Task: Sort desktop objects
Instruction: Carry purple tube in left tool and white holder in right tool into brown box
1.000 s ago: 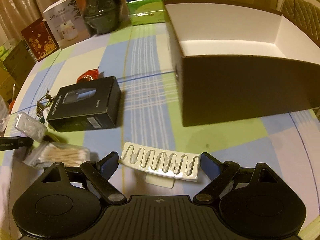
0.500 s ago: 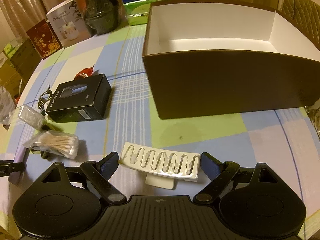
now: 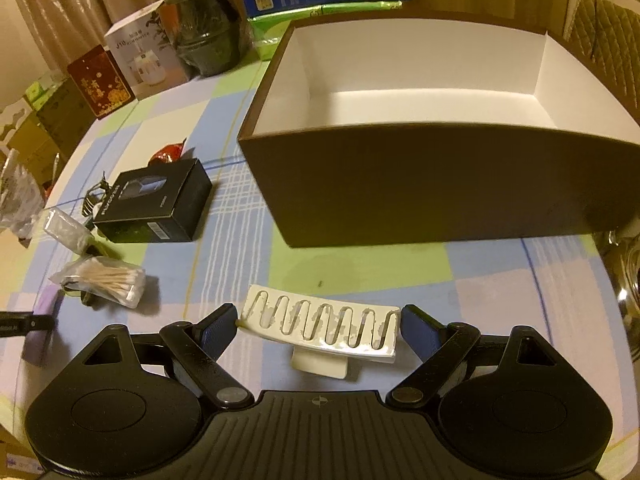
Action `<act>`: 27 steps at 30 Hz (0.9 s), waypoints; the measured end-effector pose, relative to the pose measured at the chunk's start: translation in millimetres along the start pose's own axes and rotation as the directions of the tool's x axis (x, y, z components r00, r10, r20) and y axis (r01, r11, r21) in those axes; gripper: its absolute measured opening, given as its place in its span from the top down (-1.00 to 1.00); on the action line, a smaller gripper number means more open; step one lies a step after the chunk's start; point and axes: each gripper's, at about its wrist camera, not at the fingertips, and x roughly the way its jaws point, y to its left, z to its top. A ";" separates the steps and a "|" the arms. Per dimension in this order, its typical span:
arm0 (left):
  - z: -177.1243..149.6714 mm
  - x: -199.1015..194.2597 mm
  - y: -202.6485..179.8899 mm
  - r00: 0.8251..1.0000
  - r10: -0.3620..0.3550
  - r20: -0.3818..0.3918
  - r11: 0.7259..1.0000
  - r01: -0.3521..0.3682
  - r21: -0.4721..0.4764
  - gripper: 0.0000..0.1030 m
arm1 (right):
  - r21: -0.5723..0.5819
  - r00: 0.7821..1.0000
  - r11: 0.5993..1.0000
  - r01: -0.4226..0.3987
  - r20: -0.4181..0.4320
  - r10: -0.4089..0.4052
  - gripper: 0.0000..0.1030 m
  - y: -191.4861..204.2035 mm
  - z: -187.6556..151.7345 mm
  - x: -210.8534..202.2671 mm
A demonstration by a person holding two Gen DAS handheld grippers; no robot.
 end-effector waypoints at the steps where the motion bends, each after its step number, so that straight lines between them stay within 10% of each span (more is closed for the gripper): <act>1: -2.4 -4.9 -0.7 1.000 -0.001 0.004 1.000 0.001 -0.007 0.43 | -0.005 1.000 1.000 -0.009 0.001 0.009 -0.66 -2.7 1.8 -2.3; 27: 26.9 -118.3 -117.4 0.965 -0.105 0.241 0.992 0.083 0.100 0.43 | -0.112 0.983 0.984 -0.137 0.111 0.150 -0.66 -65.8 41.9 -59.8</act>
